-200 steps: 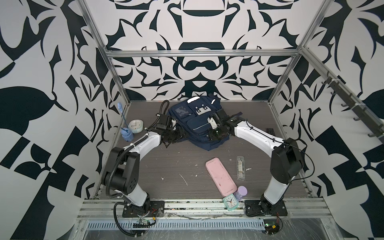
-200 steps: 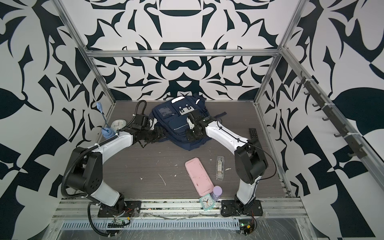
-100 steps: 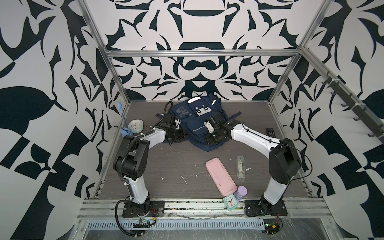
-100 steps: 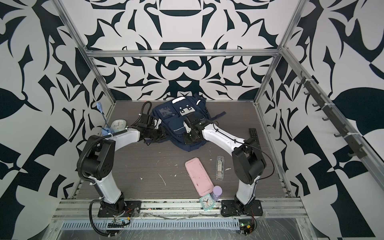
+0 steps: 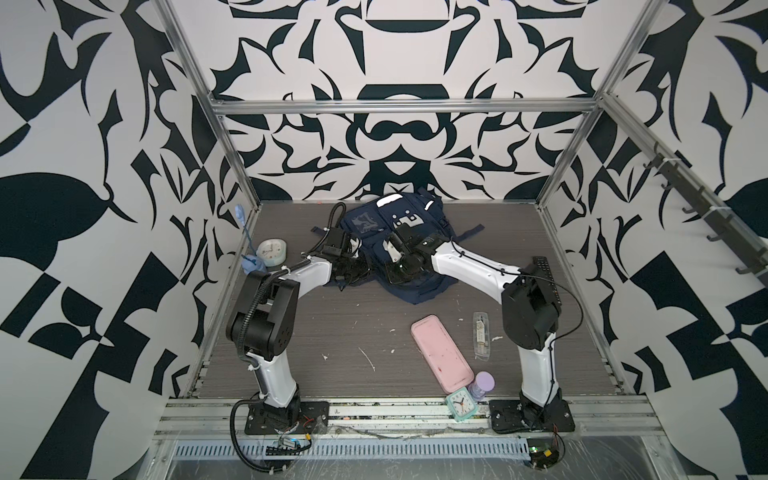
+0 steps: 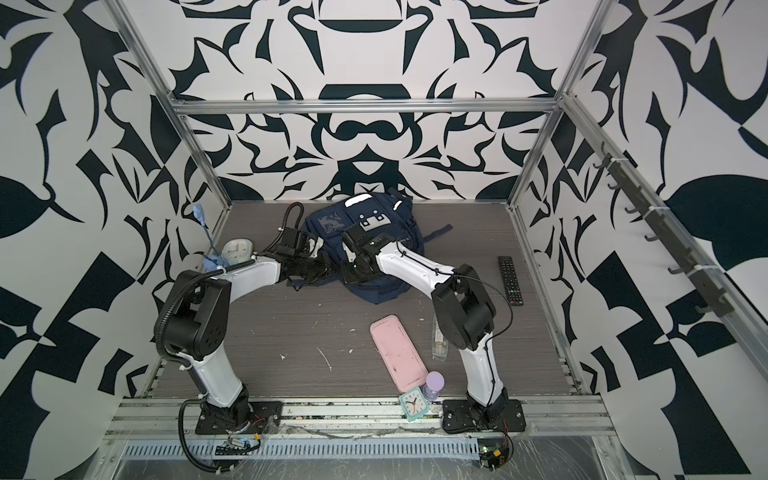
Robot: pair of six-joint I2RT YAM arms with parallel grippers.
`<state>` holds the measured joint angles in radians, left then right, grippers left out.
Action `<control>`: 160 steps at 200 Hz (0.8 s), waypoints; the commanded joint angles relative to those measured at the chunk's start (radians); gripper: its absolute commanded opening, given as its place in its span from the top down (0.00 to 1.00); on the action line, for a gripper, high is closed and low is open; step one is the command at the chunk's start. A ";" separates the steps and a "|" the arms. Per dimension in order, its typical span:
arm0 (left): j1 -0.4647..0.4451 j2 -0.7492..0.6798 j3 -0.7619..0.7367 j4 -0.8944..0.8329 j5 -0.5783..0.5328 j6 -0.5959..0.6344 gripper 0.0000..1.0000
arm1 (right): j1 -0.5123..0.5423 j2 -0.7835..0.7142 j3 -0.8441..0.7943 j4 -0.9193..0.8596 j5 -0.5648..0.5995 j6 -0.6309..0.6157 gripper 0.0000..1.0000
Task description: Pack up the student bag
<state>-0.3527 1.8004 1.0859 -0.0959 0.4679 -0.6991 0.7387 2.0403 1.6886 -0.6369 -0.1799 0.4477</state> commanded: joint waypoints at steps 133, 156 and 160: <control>0.069 -0.064 -0.006 -0.058 -0.026 0.067 0.49 | -0.065 -0.146 -0.077 0.058 0.014 0.010 1.00; 0.085 -0.011 0.047 -0.086 -0.053 0.074 0.49 | -0.073 -0.165 -0.092 0.060 0.009 0.006 1.00; 0.086 -0.003 0.057 -0.091 -0.058 0.076 0.49 | -0.075 -0.168 -0.094 0.061 0.009 0.004 1.00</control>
<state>-0.2802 1.7447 1.0840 -0.1310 0.4435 -0.6483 0.6792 1.9400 1.6035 -0.6037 -0.1799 0.4614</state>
